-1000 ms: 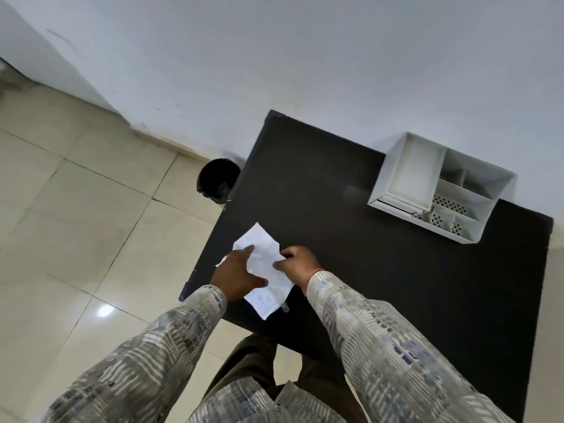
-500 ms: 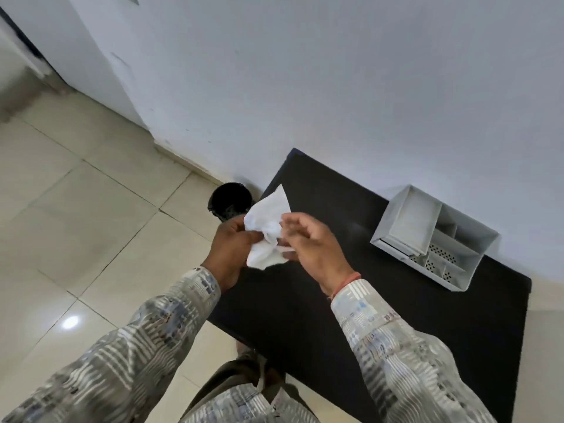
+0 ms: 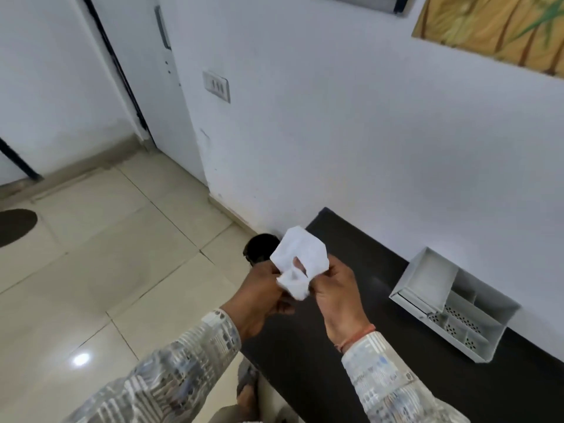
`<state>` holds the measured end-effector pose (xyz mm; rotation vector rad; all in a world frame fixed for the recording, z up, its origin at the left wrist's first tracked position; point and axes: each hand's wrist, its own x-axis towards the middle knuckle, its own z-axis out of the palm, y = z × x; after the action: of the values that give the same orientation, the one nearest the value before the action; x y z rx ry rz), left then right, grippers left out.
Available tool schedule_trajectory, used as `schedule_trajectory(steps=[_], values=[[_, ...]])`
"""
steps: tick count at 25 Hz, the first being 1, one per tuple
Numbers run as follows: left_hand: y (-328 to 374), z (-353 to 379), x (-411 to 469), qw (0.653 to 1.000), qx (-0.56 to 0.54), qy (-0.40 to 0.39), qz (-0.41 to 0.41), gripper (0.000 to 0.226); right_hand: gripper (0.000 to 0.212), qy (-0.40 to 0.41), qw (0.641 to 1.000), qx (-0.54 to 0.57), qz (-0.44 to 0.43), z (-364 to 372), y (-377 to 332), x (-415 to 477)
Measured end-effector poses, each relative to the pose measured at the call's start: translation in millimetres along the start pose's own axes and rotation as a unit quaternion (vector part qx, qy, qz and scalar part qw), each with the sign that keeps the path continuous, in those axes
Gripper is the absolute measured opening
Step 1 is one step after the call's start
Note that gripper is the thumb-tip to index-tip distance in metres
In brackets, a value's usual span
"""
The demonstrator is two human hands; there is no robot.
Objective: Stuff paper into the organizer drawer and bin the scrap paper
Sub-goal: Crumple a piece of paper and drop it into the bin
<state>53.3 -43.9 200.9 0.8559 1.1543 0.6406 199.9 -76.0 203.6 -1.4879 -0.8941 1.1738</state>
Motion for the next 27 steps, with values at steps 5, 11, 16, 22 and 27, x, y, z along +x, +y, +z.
schedule_trajectory(steps=[5,11,16,22,27], values=[[28,-20,-24,0.990,-0.021,0.035,0.133,0.049,0.013,0.029,0.982,-0.177,-0.052,30,-26,15],[77,-88,-8,0.986,-0.036,0.058,0.149,0.012,0.026,0.021,0.960,-0.258,-0.111,99,-60,37],[142,-176,29,0.986,-0.035,0.078,0.145,0.006,0.030,-0.021,0.971,-0.197,-0.134,181,-98,67],[189,-269,77,0.989,0.083,0.030,0.119,0.016,0.045,0.072,0.940,-0.268,-0.197,272,-103,97],[206,-287,102,0.992,0.055,-0.056,0.096,0.020,0.019,0.154,0.948,-0.229,-0.156,281,-113,119]])
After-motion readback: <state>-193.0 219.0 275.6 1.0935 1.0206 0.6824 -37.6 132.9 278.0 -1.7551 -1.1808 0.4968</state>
